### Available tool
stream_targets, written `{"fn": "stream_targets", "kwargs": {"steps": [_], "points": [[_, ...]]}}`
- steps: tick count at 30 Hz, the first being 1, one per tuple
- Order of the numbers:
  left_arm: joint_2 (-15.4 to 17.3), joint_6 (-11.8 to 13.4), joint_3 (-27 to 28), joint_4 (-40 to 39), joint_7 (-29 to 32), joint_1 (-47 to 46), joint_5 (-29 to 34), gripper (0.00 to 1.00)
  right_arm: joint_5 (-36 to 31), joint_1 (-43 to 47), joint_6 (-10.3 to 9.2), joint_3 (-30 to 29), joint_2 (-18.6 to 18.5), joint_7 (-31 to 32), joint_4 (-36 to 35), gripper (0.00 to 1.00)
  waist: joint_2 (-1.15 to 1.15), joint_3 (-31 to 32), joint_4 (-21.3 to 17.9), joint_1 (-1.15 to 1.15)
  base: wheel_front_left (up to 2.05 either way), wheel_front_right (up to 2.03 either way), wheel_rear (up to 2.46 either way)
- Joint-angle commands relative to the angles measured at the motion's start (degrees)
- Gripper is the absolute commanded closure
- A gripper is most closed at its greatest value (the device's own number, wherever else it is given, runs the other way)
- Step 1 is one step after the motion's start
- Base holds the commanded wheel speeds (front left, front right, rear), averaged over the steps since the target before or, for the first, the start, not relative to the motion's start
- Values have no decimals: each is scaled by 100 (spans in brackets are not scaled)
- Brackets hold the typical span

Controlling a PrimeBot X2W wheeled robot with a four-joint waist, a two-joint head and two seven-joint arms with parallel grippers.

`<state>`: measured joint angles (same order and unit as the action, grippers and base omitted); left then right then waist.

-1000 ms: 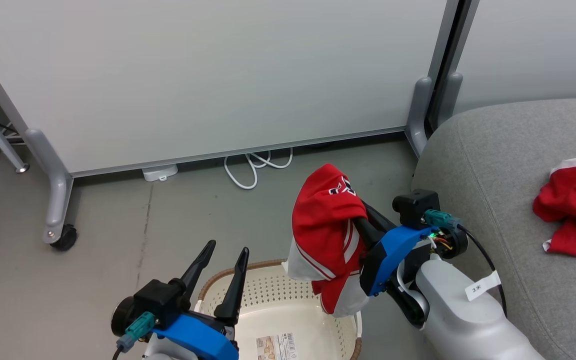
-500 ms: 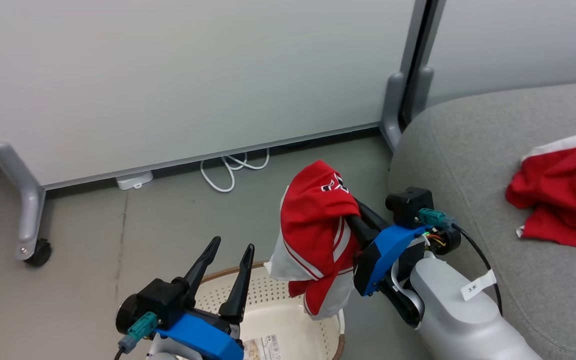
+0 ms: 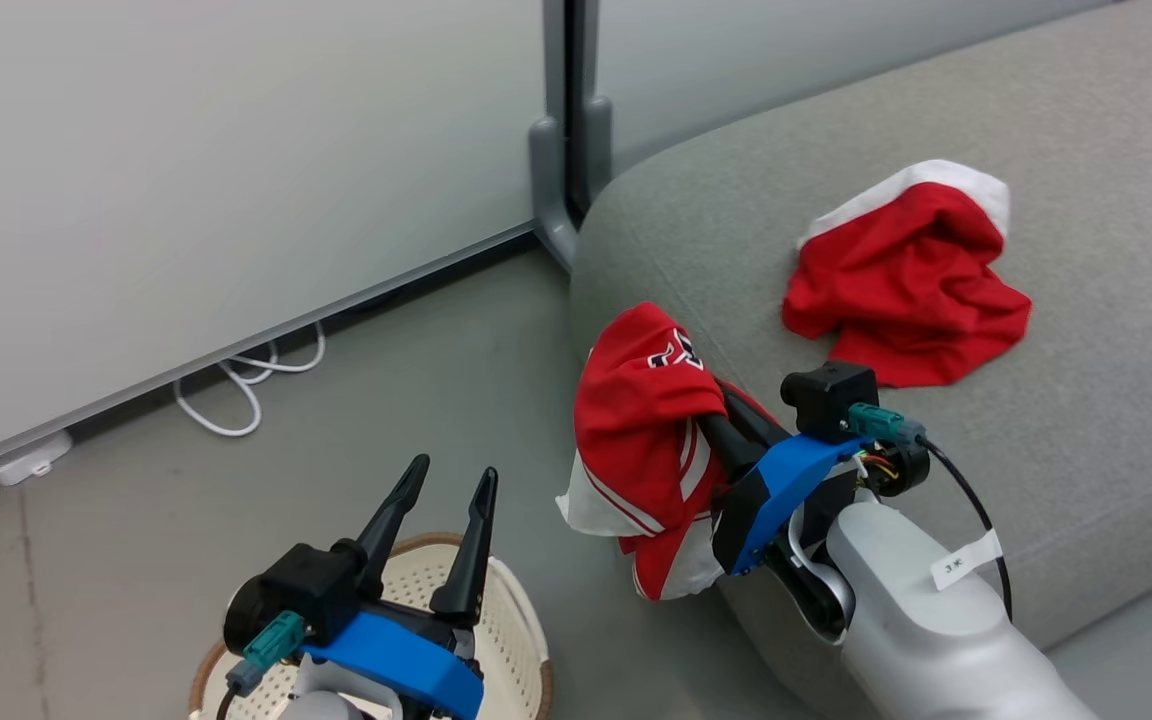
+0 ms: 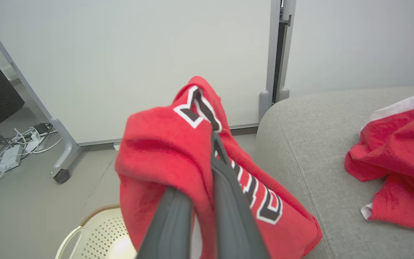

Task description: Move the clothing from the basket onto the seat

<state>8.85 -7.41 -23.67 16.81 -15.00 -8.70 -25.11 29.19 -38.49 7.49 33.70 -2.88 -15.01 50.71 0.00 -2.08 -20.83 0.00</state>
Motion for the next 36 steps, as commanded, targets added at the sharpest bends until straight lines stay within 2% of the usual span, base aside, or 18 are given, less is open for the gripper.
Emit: {"fn": "stream_targets", "kwargs": {"steps": [1, 6, 10, 21, 30, 36], "points": [[-14, -14, -22, 6, -27, -89, 45, 0, -49, -45, 1, -64, 0, -24, -14, 100, 0, -98, -495, 0, 0, 0, 0], [-28, -13, -66, 33, -27, -90, 23, 0, -93, 42, 1, -177, 1, -23, -28, 100, 0, -131, -940, 0, 0, 0, 0], [14, -13, -271, 91, -28, -262, -18, 0, -242, 100, 1, -546, 1, -23, -56, 100, 0, -261, -1034, 0, 0, 0, 0], [175, -13, -778, 313, -27, -761, -260, 0, -614, 468, 1, -1236, 2, -23, -399, 100, 0, -520, -1109, 0, 0, 0, 0], [246, -13, -780, 336, -27, -807, -295, 0, -528, 447, 1, -1272, 2, -23, -475, 100, 0, -597, -1101, 0, 0, 0, 0], [337, -13, -604, 213, -27, -833, -190, 0, -375, -50, 1, -1312, 3, -23, -441, 100, 0, -873, -1111, 0, 0, 0, 0]]}}
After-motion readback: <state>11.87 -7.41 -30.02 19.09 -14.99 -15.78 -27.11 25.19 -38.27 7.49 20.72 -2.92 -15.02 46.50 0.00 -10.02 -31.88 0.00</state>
